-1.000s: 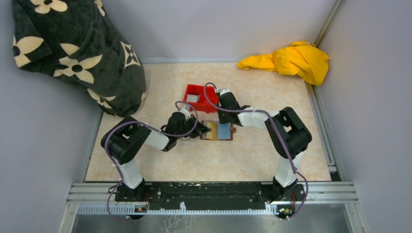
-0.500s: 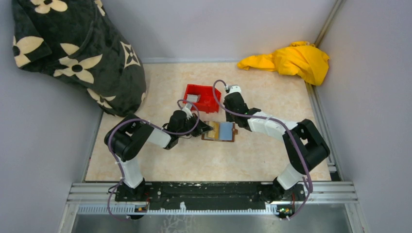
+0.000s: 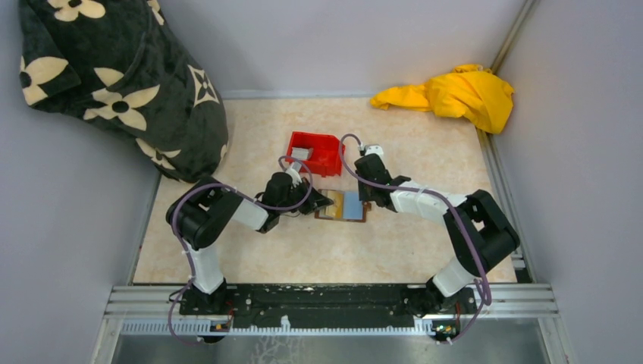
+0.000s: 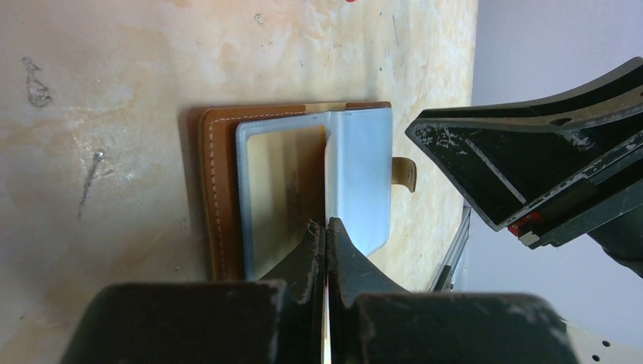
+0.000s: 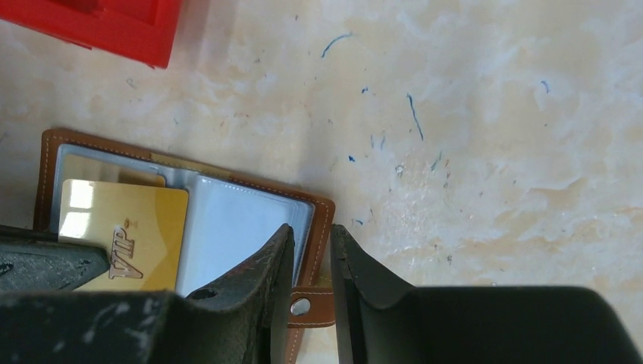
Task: Put the credit cards into the card holder
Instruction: Insert the credit card into the card holder.
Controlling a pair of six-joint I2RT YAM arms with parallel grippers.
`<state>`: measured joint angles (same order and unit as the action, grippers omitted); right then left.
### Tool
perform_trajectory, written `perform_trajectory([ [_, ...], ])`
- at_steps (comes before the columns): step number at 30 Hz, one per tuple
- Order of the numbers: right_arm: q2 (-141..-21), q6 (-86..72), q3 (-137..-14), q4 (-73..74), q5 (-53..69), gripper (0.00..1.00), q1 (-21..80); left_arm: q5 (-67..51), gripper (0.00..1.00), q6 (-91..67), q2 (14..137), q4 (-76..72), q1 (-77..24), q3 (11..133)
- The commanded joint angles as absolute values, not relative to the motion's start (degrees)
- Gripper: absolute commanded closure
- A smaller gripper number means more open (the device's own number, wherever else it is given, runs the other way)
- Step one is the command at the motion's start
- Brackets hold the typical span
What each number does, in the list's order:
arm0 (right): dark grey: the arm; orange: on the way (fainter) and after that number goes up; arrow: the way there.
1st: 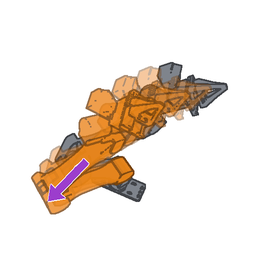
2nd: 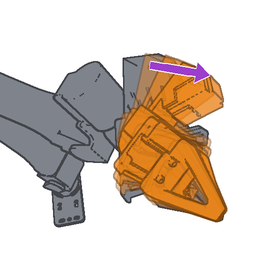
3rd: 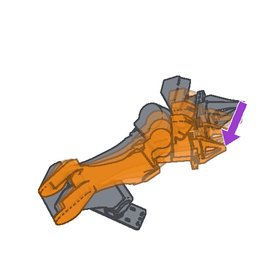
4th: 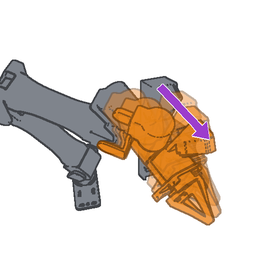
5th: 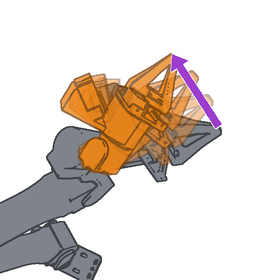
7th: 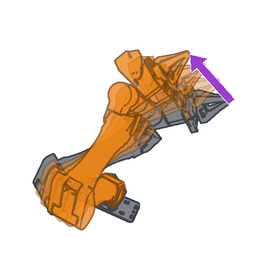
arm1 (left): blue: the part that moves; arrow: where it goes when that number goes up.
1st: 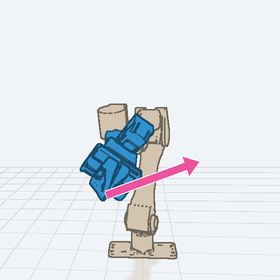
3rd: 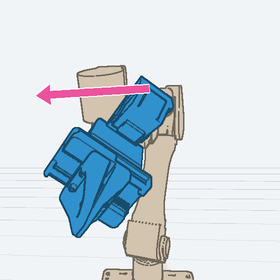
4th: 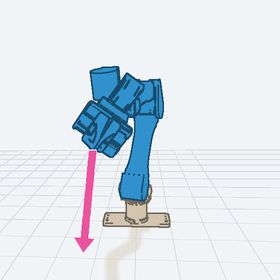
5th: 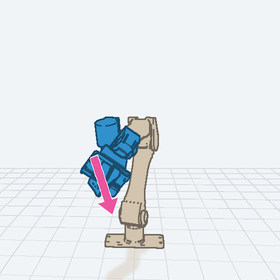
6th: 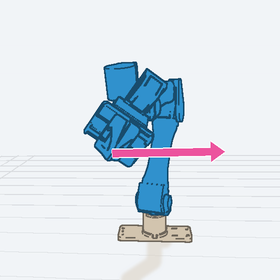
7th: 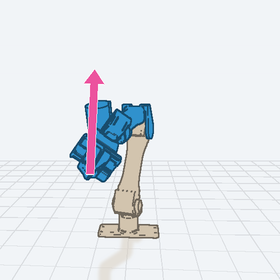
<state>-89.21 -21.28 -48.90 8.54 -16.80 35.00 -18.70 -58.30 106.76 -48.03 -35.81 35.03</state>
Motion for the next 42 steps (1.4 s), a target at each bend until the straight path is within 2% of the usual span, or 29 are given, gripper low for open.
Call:
perform_trajectory([
  [1, -88.07, -23.43, -48.25, 6.92, -15.11, 0.75, 34.98, -20.39, 1.0, -57.47, 108.34, -50.42, -35.31, 36.04],
  [42, -94.13, -25.73, -45.0, 4.57, -11.95, 0.74, 34.98, -26.86, 1.0, -60.72, 114.65, -55.27, -35.2, 39.64],
])
